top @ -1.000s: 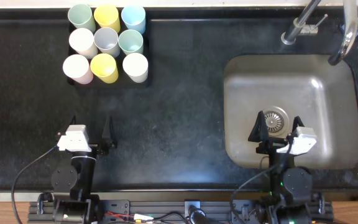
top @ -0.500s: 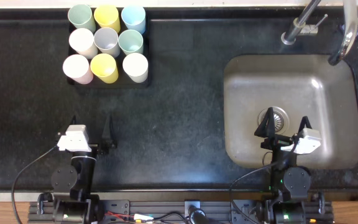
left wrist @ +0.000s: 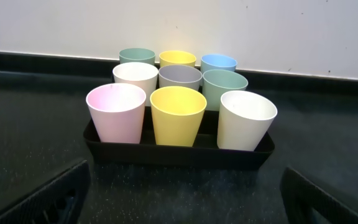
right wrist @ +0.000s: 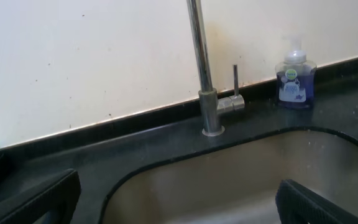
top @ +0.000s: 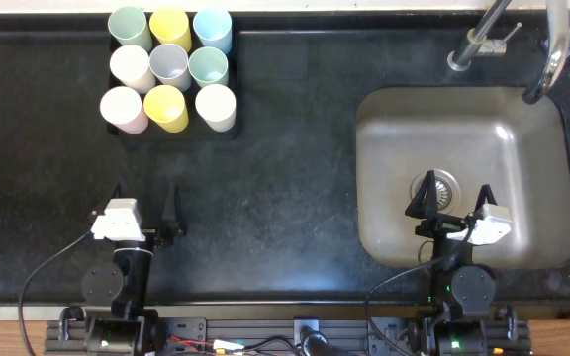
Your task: Store Cups
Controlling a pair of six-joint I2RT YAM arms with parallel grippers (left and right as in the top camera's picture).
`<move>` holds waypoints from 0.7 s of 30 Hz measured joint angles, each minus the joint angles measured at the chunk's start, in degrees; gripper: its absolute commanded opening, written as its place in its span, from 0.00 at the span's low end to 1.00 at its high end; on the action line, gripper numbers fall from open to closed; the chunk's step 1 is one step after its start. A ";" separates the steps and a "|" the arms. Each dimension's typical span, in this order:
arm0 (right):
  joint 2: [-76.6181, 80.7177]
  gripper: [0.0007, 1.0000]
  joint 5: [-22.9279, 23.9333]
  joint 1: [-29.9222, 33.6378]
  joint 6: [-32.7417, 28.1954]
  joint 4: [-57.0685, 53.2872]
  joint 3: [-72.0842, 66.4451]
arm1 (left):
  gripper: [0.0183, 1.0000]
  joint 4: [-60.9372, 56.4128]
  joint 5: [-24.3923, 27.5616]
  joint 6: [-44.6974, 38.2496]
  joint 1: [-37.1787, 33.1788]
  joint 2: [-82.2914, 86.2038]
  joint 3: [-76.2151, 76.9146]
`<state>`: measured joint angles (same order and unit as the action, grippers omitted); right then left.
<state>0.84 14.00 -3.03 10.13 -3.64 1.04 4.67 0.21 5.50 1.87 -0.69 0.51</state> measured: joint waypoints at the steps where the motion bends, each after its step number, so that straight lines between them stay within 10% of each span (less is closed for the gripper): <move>1: 0.00 1.00 0.15 0.00 -0.46 -0.02 0.00 | 1.00 0.00 0.00 0.00 0.00 0.00 0.00; 21: 0.00 1.00 -13.57 0.00 -13.60 -1.03 0.00 | 1.00 0.00 0.00 0.00 0.00 0.00 0.00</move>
